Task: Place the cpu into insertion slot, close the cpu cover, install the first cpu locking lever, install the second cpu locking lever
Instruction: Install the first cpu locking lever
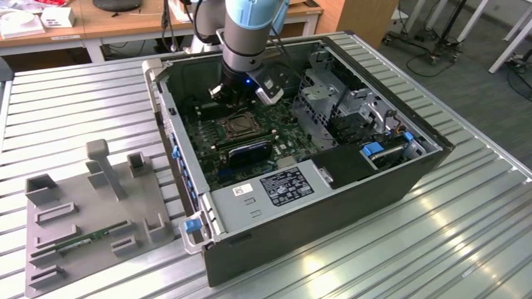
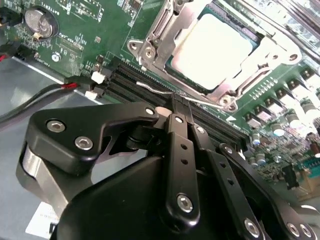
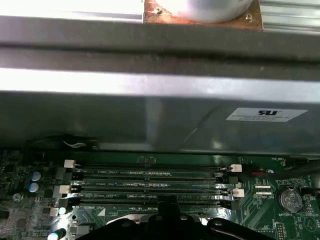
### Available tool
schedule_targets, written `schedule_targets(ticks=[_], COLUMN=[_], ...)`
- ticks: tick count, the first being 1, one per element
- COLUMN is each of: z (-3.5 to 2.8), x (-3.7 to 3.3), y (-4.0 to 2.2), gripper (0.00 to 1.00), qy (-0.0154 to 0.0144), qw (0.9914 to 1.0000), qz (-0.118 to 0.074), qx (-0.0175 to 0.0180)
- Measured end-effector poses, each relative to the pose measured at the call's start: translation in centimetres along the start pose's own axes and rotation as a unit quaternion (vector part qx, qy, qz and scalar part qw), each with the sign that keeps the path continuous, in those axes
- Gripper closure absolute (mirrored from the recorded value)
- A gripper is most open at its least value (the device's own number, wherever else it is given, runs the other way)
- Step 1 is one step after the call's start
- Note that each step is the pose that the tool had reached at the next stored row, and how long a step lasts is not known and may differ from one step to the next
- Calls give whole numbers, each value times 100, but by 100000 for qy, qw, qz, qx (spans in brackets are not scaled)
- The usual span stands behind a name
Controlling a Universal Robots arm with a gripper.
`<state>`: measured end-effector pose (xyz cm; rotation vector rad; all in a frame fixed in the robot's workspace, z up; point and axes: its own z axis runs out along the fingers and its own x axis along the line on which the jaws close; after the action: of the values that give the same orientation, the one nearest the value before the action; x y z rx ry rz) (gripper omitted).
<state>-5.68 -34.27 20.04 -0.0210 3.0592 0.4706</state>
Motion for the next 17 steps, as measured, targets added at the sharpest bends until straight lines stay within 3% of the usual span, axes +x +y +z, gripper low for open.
schedule_targets(ticks=[8,17], z=[98,110], x=[-26,-35], y=[-31,-35], gripper=[89,89], qy=[-13,-9], qw=[100000,100000], qz=[-6,-1], qx=[-14,-9])
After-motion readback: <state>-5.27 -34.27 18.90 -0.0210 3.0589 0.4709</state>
